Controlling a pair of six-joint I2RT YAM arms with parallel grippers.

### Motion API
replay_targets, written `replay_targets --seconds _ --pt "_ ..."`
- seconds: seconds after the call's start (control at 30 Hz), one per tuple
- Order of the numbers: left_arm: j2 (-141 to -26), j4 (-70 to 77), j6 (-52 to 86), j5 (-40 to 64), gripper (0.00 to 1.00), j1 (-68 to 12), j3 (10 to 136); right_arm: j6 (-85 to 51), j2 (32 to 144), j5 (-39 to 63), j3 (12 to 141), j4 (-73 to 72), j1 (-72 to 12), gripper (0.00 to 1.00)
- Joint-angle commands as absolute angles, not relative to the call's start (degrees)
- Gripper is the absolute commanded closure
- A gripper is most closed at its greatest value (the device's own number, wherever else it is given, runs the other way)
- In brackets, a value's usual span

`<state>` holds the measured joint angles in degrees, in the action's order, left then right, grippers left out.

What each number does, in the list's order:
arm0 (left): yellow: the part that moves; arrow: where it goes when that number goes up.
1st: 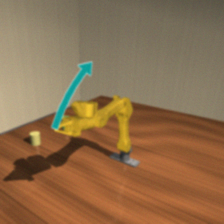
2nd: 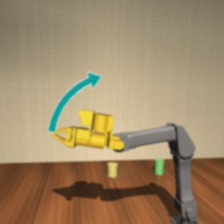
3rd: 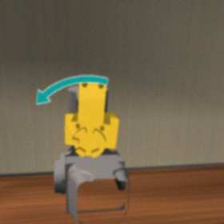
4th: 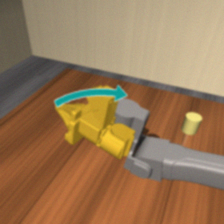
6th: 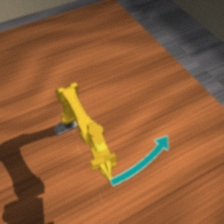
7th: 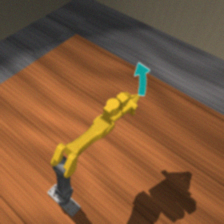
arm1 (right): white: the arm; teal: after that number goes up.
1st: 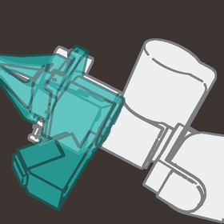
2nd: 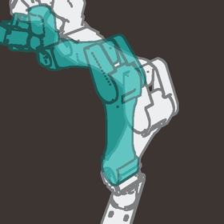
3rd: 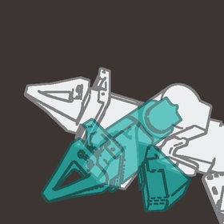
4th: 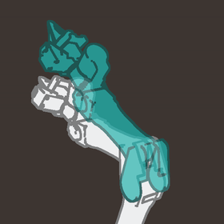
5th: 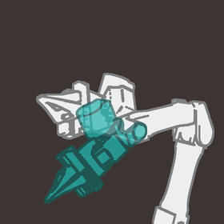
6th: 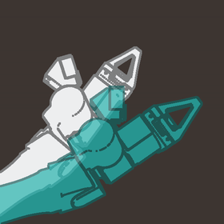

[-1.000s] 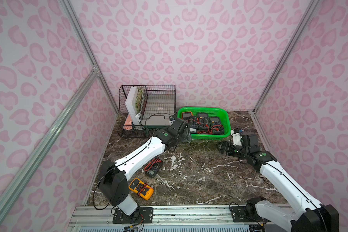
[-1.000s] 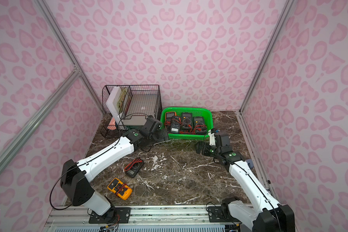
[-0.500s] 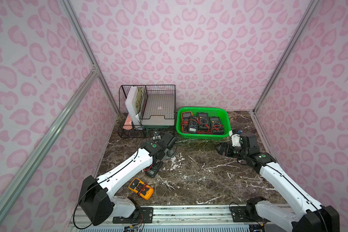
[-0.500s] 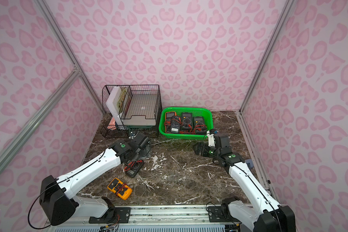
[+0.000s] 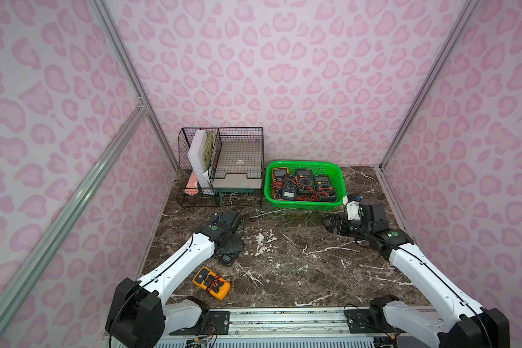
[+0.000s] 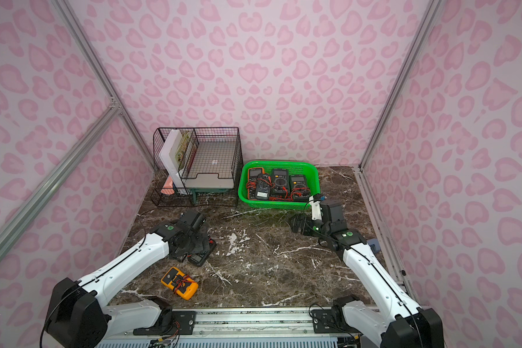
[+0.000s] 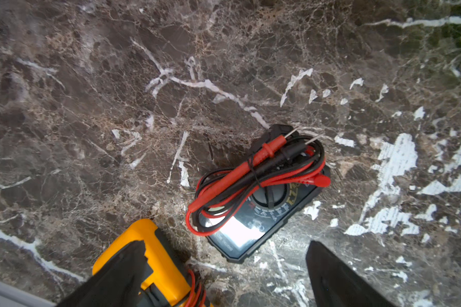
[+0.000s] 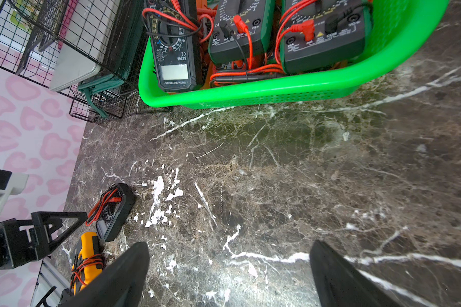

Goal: Put the multimeter into the basket
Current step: Move the multimeter to the center of the board.

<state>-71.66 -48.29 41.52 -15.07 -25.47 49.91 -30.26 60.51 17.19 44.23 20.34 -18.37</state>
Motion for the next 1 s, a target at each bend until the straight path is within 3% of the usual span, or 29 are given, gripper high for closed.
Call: replay_targets --seconds 0.0,0.33,0.97 --pt "-72.7 -44.8 37.0 -10.1 0.02 -23.2 49.7 -31.1 60.4 17.5 44.2 19.9 -18.5 0.01" --pt "-77.8 -40.9 32.3 -4.5 0.02 -18.2 49.9 -31.8 60.5 17.0 44.5 19.9 -18.5 0.01" --pt "-80.8 -36.3 33.3 8.2 0.02 -20.6 49.9 -33.2 61.1 16.3 44.6 18.9 -18.5 0.01"
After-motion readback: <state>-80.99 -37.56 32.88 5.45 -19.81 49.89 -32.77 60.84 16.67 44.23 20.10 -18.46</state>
